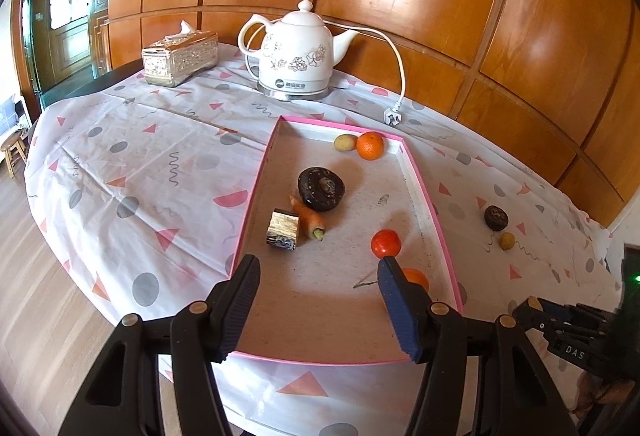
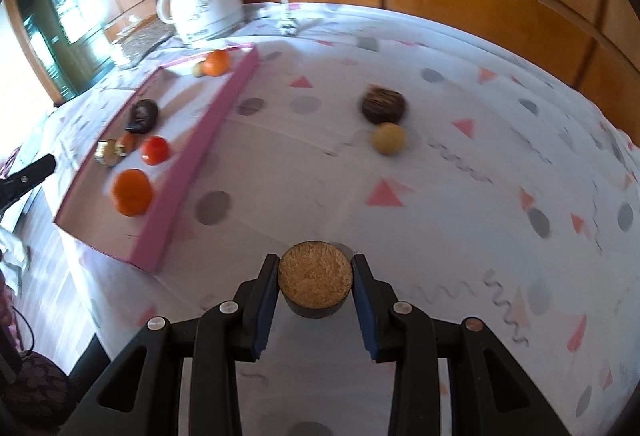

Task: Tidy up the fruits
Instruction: 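Carry the wooden cylinder into the tray and open the right tool, then withdraw the open right tool from the tray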

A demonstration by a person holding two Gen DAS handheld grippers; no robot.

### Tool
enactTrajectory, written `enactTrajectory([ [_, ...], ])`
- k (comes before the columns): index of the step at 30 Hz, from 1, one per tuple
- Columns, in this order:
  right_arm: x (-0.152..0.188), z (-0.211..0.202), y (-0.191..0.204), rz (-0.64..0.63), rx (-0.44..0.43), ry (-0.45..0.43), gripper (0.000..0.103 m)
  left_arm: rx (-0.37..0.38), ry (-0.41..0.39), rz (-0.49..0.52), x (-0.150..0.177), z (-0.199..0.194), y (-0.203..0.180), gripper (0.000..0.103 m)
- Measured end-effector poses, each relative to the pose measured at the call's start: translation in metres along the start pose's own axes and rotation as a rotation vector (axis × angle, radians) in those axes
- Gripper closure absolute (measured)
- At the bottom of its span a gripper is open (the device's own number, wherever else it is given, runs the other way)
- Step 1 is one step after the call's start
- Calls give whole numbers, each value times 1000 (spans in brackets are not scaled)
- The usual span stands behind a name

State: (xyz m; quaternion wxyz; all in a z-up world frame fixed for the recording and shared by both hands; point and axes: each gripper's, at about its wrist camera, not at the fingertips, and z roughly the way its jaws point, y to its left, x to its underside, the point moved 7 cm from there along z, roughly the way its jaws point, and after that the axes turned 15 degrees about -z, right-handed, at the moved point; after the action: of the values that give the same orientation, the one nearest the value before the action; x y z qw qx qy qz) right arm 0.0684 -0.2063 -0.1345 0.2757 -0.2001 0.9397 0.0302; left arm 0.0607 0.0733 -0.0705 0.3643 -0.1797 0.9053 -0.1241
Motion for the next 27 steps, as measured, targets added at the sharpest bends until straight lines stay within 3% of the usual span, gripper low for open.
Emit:
enactTrajectory([
  [12, -85, 8, 68, -137, -168, -77, 67, -8, 10, -28, -3, 6, 10, 40],
  [16, -121, 21, 81, -90, -250, -87, 67, -14, 21, -35, -2, 10, 14, 40],
  [21, -149, 37, 87, -53, -243, -99, 60, -19, 23, -35, -2, 10, 17, 40],
  [23, -150, 36, 87, -45, -240, -108, 47, -18, 27, -35, -1, 11, 17, 40],
  [27, -145, 33, 88, -57, -221, -112, 45, -17, 26, -30, 0, 11, 15, 40],
])
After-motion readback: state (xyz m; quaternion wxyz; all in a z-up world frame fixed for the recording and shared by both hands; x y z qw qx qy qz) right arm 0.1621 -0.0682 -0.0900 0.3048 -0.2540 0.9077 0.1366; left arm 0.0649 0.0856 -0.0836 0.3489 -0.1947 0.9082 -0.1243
